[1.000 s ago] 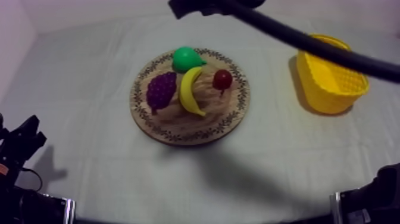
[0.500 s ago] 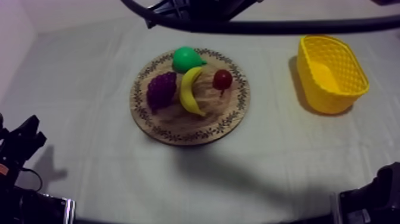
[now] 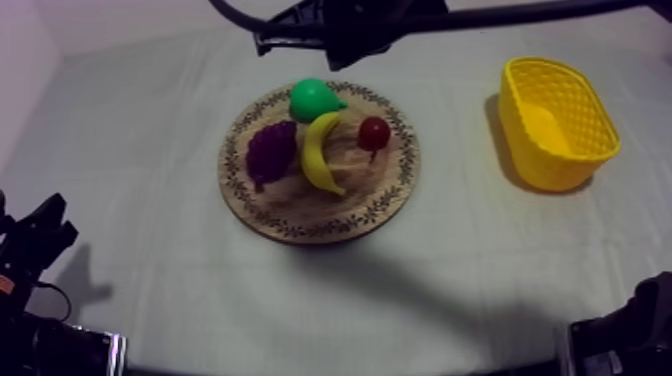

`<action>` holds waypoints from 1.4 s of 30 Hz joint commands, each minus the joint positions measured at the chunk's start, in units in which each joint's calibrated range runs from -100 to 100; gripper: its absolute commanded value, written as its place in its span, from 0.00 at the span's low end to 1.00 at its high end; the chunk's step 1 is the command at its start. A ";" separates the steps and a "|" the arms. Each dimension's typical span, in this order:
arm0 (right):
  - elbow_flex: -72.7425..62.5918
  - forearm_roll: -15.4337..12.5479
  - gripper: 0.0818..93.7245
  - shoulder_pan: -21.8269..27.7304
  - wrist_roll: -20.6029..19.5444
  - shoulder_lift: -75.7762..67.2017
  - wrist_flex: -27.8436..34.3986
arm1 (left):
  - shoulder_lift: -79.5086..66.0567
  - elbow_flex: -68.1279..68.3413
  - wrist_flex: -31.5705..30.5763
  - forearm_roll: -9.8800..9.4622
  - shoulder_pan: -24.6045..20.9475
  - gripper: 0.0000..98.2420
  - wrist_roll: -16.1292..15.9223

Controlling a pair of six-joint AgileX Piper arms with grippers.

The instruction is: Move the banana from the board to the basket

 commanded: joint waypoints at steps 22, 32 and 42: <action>0.41 -3.16 0.54 0.50 0.17 1.21 -1.94 | -0.05 -0.04 -0.01 0.00 -0.01 0.00 0.01; 0.23 -3.56 0.57 0.98 0.07 6.44 -4.57 | -0.05 -0.04 -0.01 0.00 -0.01 0.00 0.01; 0.47 -4.44 0.57 1.96 -0.14 14.74 -7.89 | -0.05 -0.04 -0.01 0.00 -0.01 0.00 0.01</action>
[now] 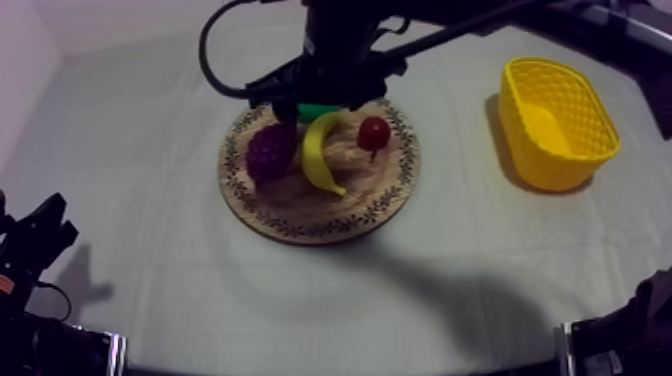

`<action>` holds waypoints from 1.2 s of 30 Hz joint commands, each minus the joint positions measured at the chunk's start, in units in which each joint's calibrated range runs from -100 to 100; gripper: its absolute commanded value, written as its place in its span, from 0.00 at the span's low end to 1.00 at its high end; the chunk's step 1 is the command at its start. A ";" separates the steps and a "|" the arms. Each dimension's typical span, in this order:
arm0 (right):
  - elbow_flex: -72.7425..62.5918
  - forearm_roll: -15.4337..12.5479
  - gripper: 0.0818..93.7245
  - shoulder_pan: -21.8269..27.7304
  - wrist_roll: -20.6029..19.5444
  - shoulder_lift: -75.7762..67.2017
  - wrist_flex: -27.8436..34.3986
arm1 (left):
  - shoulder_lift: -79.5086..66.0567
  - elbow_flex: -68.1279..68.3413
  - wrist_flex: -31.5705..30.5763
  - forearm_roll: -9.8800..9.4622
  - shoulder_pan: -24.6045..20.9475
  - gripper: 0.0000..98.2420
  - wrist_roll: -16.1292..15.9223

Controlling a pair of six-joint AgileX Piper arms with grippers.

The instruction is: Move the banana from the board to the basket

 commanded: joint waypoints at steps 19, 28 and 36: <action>-5.44 -1.26 0.57 1.75 1.14 16.77 -5.07 | -0.05 -0.04 0.01 0.00 -0.01 0.00 0.01; -8.81 -1.16 0.57 2.50 1.48 21.80 -7.01 | -0.05 -0.04 0.01 0.00 -0.01 0.00 0.01; -11.44 -1.84 0.55 3.16 3.22 24.53 -10.07 | -0.05 -0.04 0.01 0.00 -0.01 0.00 0.01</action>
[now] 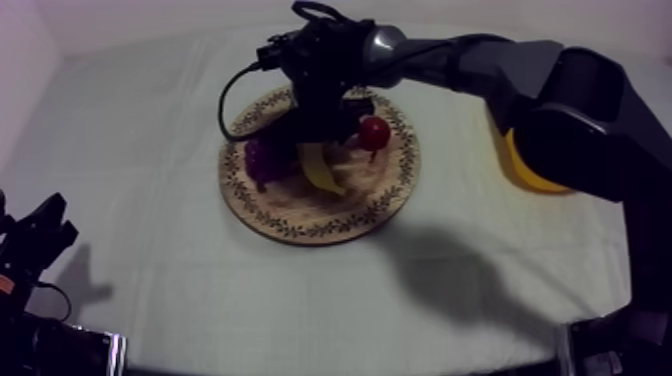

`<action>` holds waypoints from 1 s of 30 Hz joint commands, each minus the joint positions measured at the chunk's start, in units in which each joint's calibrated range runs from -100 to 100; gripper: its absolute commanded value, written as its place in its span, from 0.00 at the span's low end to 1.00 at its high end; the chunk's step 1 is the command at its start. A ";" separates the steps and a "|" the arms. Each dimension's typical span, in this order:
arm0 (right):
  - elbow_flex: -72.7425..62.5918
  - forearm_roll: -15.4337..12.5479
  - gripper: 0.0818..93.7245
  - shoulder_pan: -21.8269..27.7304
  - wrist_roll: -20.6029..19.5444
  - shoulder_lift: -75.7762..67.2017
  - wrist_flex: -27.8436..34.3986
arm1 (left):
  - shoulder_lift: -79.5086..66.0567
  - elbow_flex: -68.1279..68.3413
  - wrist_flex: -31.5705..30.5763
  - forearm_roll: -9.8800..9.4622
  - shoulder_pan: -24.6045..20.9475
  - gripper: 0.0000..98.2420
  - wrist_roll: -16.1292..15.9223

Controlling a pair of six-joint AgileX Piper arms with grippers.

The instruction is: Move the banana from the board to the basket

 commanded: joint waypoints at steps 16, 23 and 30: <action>-0.90 0.62 0.16 -0.16 0.92 2.90 -4.43 | -0.05 -0.04 -0.02 0.00 -0.01 0.00 0.01; 1.54 1.58 0.12 0.05 0.60 -0.19 -4.11 | -0.05 -0.04 -0.02 0.00 -0.01 0.00 0.01; 9.05 3.14 0.12 0.14 -0.04 -10.67 -2.52 | -0.05 -0.04 -0.02 0.00 -0.01 0.00 0.01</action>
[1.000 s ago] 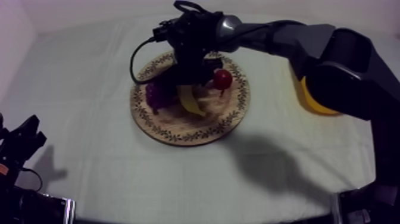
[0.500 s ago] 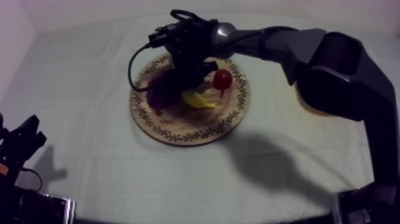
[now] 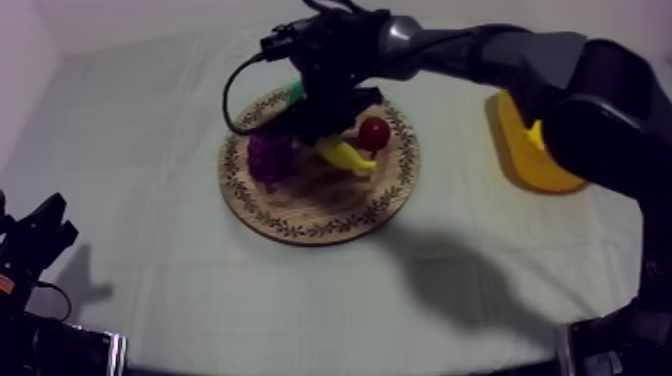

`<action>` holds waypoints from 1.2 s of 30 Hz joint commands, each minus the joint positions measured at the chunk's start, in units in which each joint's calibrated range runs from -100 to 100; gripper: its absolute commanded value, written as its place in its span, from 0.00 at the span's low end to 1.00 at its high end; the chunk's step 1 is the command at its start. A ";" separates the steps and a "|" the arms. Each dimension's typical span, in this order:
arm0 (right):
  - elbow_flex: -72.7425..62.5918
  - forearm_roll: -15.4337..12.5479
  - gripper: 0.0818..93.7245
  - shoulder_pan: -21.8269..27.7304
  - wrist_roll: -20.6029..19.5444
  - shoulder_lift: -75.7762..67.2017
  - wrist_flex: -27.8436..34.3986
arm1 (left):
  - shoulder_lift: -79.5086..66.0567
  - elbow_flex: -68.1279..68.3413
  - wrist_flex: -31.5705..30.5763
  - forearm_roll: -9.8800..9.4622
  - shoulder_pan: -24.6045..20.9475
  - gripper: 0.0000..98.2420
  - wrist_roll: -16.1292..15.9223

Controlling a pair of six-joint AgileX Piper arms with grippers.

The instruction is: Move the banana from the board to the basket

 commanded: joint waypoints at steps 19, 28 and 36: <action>19.07 6.57 0.12 3.03 -0.99 -36.01 5.74 | -0.05 -0.04 -0.01 0.00 -0.01 0.00 0.01; 24.36 10.30 0.11 10.29 -1.29 -42.07 6.25 | -0.05 -0.04 -0.01 0.00 -0.01 0.00 0.01; 29.42 12.33 0.11 17.74 -0.94 -44.50 4.58 | -0.05 -0.04 -0.01 0.00 -0.01 0.00 0.01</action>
